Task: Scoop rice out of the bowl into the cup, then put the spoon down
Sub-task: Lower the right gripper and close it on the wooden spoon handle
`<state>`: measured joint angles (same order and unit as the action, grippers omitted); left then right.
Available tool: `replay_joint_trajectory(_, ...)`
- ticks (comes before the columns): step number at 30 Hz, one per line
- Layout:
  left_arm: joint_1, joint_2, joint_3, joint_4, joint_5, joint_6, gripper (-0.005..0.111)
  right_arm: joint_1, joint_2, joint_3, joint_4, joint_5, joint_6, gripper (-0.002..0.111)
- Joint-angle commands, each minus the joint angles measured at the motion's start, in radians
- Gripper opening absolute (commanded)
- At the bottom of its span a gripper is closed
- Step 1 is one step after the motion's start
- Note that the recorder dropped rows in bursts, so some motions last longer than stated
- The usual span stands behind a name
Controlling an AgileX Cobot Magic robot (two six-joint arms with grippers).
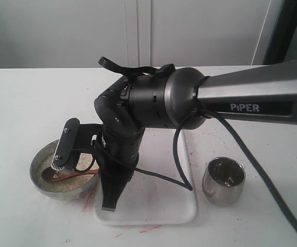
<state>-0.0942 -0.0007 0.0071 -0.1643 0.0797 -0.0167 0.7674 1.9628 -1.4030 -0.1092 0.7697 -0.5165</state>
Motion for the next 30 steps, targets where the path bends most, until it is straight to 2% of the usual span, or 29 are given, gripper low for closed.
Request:
replay_joint_trajectory(1, 0.002, 0.001, -0.007, -0.007, -0.003, -0.002, 0.014, 0.001, -0.005, -0.005, -0.007, 0.027, -0.002, 0.01)
replay_joint_trajectory(6, 0.002, 0.001, -0.007, -0.007, -0.003, -0.002, 0.014, 0.001, -0.007, -0.005, -0.022, 0.036, -0.002, 0.005)
replay_joint_trajectory(30, 0.002, 0.001, -0.007, -0.007, -0.003, -0.002, 0.014, 0.001, -0.112, -0.005, -0.119, 0.085, -0.002, 0.005)
